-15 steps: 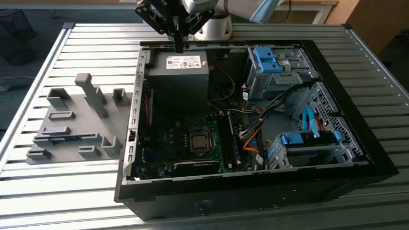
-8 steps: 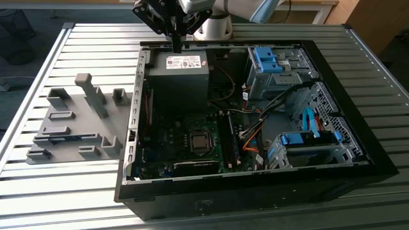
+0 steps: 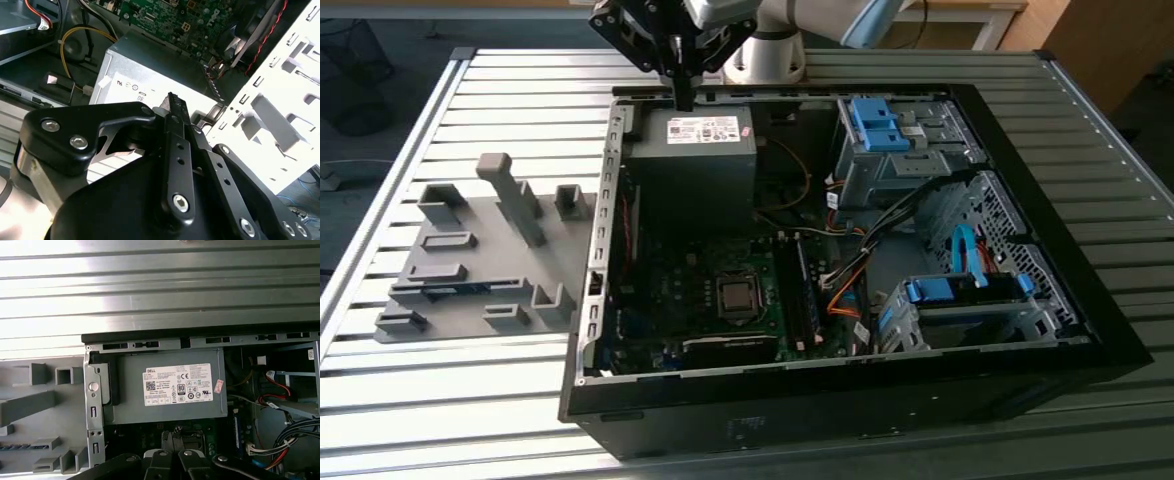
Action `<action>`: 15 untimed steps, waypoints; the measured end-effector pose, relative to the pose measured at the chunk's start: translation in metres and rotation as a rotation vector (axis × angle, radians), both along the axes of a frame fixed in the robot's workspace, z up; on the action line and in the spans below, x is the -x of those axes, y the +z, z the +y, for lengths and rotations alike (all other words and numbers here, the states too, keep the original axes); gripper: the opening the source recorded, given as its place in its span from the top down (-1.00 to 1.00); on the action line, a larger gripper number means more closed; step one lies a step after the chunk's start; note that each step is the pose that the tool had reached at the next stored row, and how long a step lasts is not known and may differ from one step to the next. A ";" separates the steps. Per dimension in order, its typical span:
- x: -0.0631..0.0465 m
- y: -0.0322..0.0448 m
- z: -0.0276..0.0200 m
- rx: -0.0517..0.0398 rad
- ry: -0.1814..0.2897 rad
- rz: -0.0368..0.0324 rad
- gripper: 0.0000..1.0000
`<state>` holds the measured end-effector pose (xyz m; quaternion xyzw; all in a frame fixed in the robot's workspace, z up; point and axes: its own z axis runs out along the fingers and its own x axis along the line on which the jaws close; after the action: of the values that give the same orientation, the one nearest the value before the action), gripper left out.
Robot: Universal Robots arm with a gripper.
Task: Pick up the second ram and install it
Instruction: 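Reach for the second ram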
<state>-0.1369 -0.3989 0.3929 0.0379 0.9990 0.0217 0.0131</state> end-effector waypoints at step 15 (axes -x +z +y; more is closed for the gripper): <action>0.006 -0.0007 0.0000 0.0000 0.000 0.0001 0.79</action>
<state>-0.1432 -0.3989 0.3922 0.0378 0.9990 0.0217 0.0130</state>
